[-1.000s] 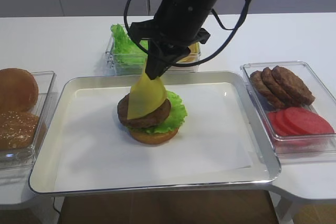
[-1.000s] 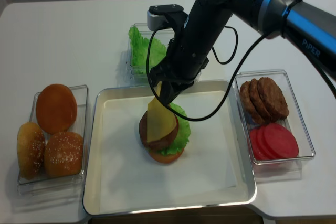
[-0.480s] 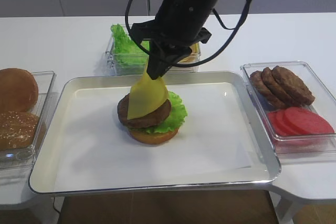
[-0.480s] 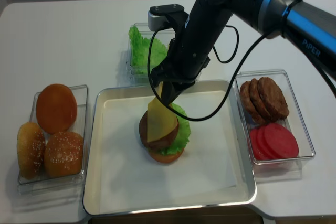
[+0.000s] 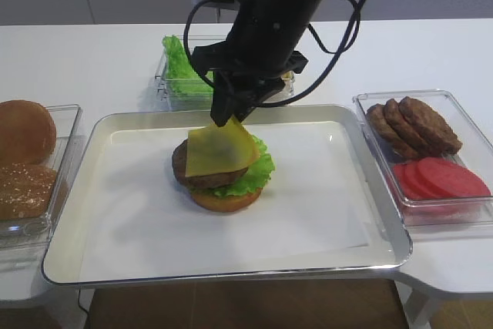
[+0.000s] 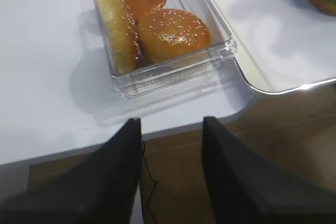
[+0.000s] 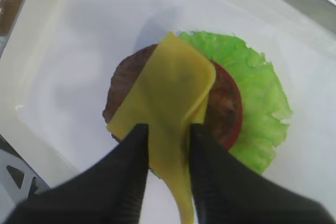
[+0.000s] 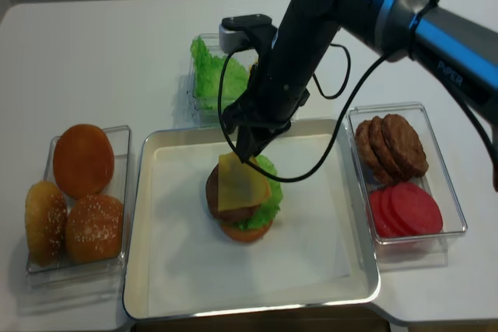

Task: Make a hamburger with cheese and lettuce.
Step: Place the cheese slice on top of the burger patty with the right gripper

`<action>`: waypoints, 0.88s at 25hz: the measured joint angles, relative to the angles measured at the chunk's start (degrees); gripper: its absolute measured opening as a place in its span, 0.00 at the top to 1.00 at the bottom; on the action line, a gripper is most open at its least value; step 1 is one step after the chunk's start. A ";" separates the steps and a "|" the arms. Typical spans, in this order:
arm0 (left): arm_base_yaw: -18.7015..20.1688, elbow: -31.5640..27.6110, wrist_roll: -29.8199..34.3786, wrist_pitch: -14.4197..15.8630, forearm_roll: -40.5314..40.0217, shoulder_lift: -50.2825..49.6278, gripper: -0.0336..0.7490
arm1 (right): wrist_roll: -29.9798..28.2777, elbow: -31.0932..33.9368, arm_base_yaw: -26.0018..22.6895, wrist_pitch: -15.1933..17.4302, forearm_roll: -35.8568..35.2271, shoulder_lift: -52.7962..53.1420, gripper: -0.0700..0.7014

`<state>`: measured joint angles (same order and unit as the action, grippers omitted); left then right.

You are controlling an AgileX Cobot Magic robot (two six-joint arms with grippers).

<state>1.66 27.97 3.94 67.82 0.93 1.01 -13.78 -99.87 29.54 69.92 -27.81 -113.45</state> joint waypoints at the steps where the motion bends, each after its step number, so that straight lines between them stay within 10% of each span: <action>1: 0.00 0.00 0.00 0.00 0.00 0.00 0.59 | 0.10 0.00 0.00 0.00 0.00 -0.07 0.61; 10: 0.00 0.00 0.00 0.00 0.00 0.00 0.59 | 0.19 0.00 0.00 -1.02 2.39 -0.07 0.17; 22: 0.00 0.00 0.00 0.00 0.00 0.00 0.59 | 3.69 0.00 0.00 -2.04 10.75 -0.07 0.12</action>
<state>1.66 27.97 3.94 67.82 0.93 1.01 -10.09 -99.87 29.54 67.88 -17.06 -113.52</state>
